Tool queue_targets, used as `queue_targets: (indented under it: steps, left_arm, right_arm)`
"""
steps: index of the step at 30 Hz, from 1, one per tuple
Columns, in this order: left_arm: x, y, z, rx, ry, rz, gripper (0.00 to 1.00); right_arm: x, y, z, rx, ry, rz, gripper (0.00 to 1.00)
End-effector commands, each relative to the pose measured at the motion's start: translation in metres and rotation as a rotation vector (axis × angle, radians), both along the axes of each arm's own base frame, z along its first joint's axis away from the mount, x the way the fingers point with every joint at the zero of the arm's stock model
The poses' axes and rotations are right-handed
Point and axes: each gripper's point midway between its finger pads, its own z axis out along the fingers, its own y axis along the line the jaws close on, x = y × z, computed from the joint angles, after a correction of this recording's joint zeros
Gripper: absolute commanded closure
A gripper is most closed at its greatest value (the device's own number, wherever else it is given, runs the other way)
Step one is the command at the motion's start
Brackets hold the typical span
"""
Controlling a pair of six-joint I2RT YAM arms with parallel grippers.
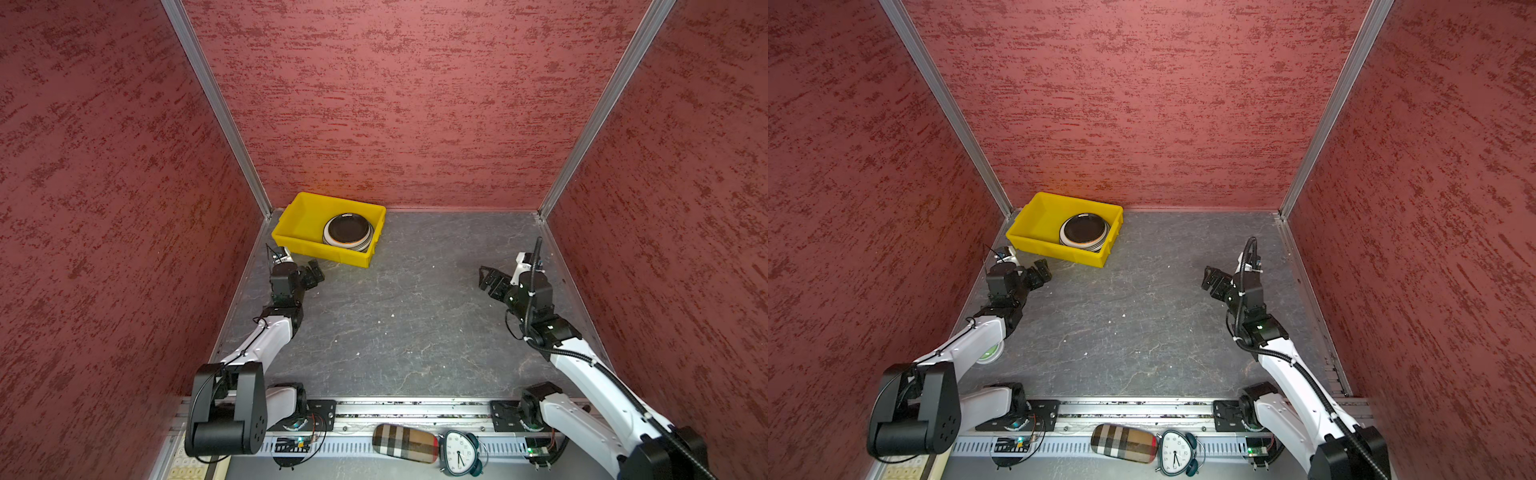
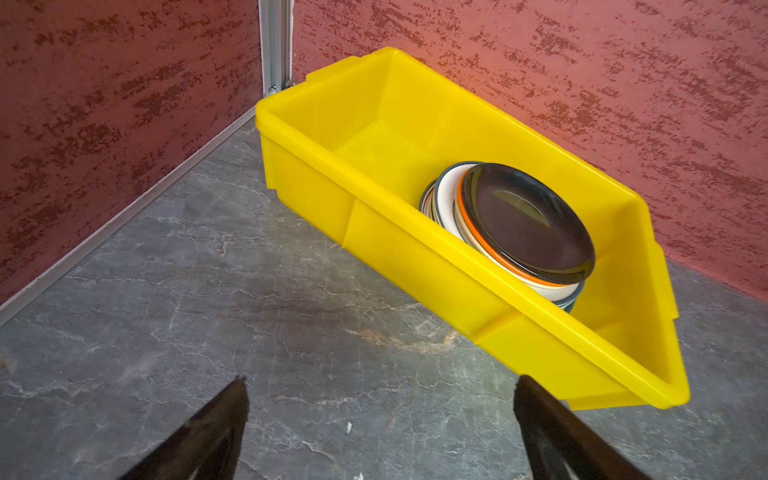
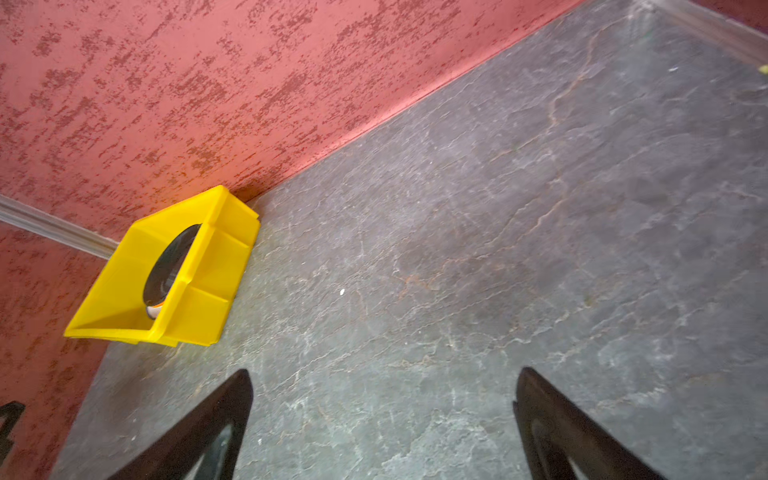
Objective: Place the plates into the plastic bin on the countertop
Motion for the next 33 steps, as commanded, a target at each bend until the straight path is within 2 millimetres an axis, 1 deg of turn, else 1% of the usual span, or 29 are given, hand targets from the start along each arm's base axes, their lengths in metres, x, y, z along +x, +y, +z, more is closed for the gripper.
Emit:
queue_targets:
  steps: [1, 2, 3, 5, 7, 8, 9, 11, 12, 14, 15, 18, 19, 22, 25, 27, 29, 31, 33]
  left_arm:
    - [0.015, 0.003, 0.016, 0.036, -0.08, -0.033, 0.01]
    - [0.016, 0.0, 0.015, 0.031, -0.069, -0.058, 0.0]
    - [0.016, -0.005, 0.015, 0.037, -0.076, -0.089, 0.01]
    - [0.01, -0.012, 0.014, 0.062, -0.088, -0.122, 0.01]
    - [-0.002, -0.016, 0.01, 0.12, -0.137, -0.127, 0.01]
    - [-0.01, -0.019, 0.005, 0.155, -0.163, -0.141, 0.01]
    - [-0.017, -0.018, 0.008, 0.185, -0.217, -0.132, 0.0]
    - [-0.028, -0.03, 0.013, 0.236, -0.262, -0.193, 0.01]
    - [-0.03, -0.032, 0.014, 0.275, -0.277, -0.197, 0.01]
    - [-0.031, -0.034, 0.016, 0.295, -0.303, -0.196, 0.01]
    - [-0.031, -0.035, 0.016, 0.302, -0.306, -0.194, 0.01]
    - [-0.03, -0.032, 0.016, 0.314, -0.308, -0.169, 0.01]
    - [-0.029, -0.03, 0.017, 0.32, -0.317, -0.161, 0.0]
    - [-0.028, -0.03, 0.018, 0.326, -0.34, -0.157, 0.01]
    - [-0.027, -0.022, 0.012, 0.268, -0.357, -0.149, 0.01]
    - [-0.023, -0.018, 0.002, 0.242, -0.366, -0.139, 0.01]
    - [-0.017, -0.02, -0.01, 0.242, -0.365, -0.154, 0.01]
    - [-0.011, -0.022, -0.014, 0.238, -0.307, -0.172, 0.01]
    - [-0.004, -0.023, -0.014, 0.241, -0.296, -0.18, 0.01]
  right_arm:
    - [0.0, -0.037, 0.02, -0.075, -0.181, -0.184, 0.01]
    - [-0.004, -0.045, 0.017, -0.087, -0.204, -0.219, 0.01]
    - [-0.009, -0.053, 0.019, -0.104, -0.252, -0.255, 0.01]
    - [-0.018, -0.064, 0.019, -0.139, -0.306, -0.308, 0.01]
    - [-0.027, -0.076, 0.017, -0.192, -0.317, -0.359, 0.01]
    - [-0.029, -0.079, 0.015, -0.222, -0.31, -0.371, 0.01]
    - [-0.032, -0.083, 0.012, -0.258, -0.304, -0.385, 0.01]
    - [-0.038, -0.097, 0.01, -0.27, -0.29, -0.47, 0.01]
    - [-0.04, -0.101, 0.012, -0.284, -0.292, -0.49, 0.01]
    - [-0.042, -0.102, 0.018, -0.344, -0.316, -0.479, 0.01]
    - [-0.043, -0.105, 0.02, -0.374, -0.321, -0.491, 0.01]
    - [-0.052, -0.118, 0.017, -0.439, -0.277, -0.562, 0.01]
    - [-0.056, -0.123, 0.011, -0.444, -0.262, -0.588, 0.01]
    - [-0.064, -0.128, -0.006, -0.43, -0.272, -0.617, 0.01]
    - [-0.07, -0.13, -0.019, -0.405, -0.289, -0.638, 0.01]
    - [-0.07, -0.131, -0.02, -0.406, -0.293, -0.641, 0.01]
    - [-0.071, -0.131, -0.017, -0.409, -0.319, -0.636, 0.01]
    - [-0.07, -0.128, -0.016, -0.405, -0.339, -0.615, 0.01]
    - [-0.072, -0.128, -0.016, -0.391, -0.363, -0.616, 0.01]
